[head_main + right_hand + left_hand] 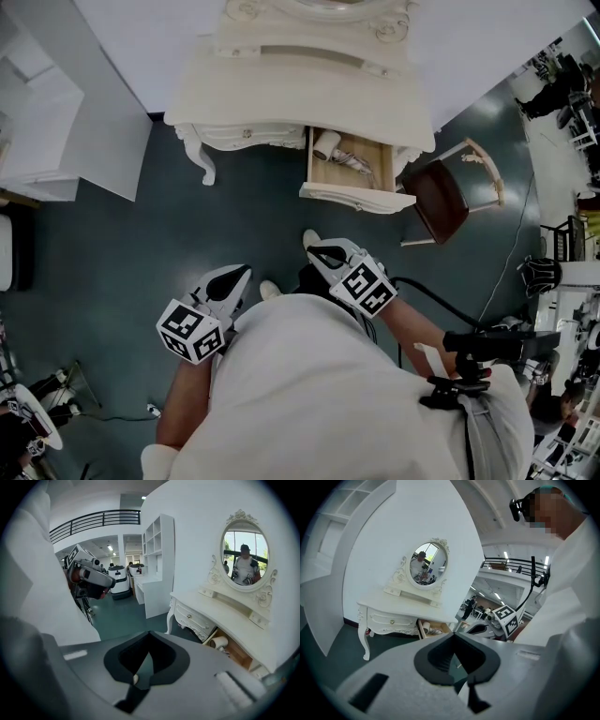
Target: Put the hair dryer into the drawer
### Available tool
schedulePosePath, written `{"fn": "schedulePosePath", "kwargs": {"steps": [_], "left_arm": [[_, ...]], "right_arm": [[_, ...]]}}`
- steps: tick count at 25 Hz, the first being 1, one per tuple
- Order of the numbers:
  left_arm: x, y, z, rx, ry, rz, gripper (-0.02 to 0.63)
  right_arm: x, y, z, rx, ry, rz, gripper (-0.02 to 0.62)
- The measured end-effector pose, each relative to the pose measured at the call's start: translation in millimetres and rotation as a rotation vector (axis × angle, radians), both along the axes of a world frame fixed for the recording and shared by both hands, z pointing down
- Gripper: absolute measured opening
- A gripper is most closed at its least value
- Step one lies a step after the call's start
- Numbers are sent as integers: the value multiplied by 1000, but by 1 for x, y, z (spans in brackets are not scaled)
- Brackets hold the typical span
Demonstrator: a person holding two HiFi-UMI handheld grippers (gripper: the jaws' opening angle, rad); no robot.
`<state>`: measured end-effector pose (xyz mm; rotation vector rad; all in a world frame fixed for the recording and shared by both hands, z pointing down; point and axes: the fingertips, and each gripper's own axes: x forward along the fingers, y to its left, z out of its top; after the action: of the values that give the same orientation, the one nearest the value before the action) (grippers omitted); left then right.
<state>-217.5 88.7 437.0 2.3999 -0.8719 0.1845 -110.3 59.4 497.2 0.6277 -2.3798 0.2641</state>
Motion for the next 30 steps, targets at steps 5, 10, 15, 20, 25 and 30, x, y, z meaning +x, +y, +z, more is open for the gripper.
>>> {"fn": "schedulePosePath", "kwargs": {"steps": [5, 10, 15, 20, 25, 30], "left_arm": [[-1, 3, 2, -3, -5, -1, -3], [-1, 3, 1, 1, -14, 6, -3], [-3, 4, 5, -5, -15, 9, -3], [-3, 3, 7, -12, -16, 13, -3], [-1, 3, 9, -20, -16, 16, -3], [1, 1, 10, -22, -17, 21, -3]], "right_arm": [[-5, 2, -3, 7, -3, -14, 0], [-8, 2, -3, 23, 8, -25, 0], [-13, 3, -1, 27, 6, -37, 0], [-13, 3, 0, 17, 5, -29, 0], [-13, 4, 1, 16, 5, -34, 0], [-12, 2, 2, 15, 6, -36, 0]]}}
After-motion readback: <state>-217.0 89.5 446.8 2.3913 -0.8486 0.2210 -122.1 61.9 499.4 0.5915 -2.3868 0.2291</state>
